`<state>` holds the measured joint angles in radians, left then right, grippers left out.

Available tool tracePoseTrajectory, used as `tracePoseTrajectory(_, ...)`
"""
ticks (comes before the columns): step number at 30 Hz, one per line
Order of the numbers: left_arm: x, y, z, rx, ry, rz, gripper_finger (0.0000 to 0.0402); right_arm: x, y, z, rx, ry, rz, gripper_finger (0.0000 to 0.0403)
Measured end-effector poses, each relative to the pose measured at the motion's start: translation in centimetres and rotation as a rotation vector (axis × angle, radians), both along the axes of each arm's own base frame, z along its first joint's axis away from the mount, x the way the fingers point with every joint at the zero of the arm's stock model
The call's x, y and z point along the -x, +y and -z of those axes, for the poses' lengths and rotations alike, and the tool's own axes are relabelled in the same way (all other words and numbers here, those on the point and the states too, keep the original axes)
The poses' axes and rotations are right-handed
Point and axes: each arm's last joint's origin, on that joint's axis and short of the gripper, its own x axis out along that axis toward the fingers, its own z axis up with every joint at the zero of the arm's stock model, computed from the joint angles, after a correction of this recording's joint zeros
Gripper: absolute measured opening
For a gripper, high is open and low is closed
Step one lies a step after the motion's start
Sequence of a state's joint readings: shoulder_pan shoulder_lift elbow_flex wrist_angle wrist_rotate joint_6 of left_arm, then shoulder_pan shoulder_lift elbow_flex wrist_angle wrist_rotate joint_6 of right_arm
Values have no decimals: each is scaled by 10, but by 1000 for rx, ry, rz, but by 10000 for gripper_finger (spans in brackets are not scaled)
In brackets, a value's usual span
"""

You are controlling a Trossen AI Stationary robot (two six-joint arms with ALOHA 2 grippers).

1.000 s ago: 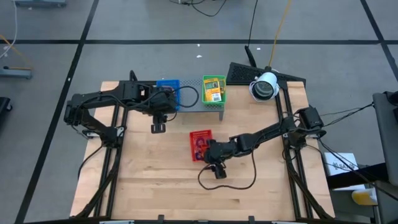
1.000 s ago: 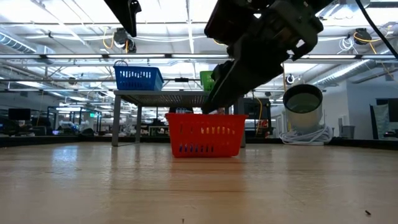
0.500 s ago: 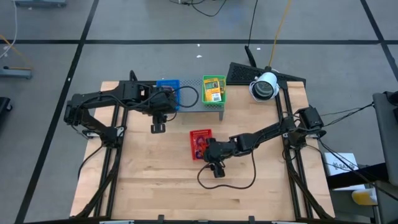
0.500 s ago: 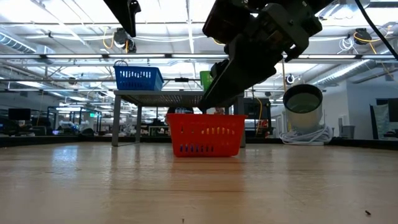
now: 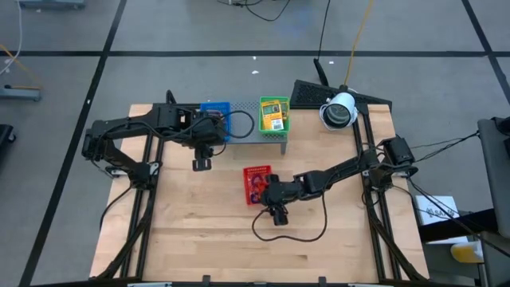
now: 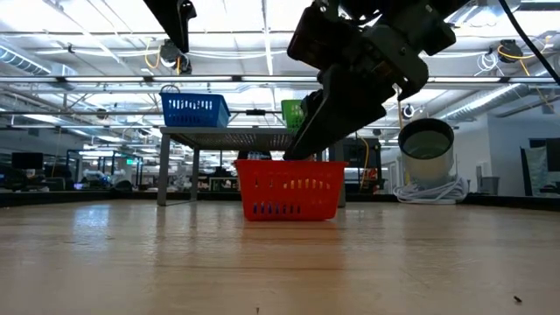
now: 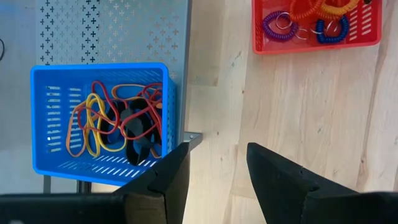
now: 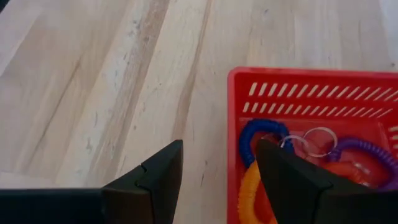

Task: Pick & Place Office Desk Supplies
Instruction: Put the red basket on the shelf

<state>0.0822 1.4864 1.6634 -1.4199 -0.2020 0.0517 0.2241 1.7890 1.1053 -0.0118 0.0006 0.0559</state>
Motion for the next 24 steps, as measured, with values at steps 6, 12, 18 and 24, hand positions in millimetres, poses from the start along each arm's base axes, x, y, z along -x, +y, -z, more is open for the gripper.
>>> tracePoseTrajectory(6,0,0,0,0,1,1,170,2,0,2,-22,32,-13,196)
tracePoseTrajectory(12,0,0,0,0,1,1,170,1,-1,1,14,12,26,196)
tracePoseTrajectory(18,0,0,0,1,1,0,170,-1,-4,3,1,16,23,196)
tracePoseTrajectory(24,0,0,0,-1,3,2,170,-1,-5,7,-51,46,6,193)
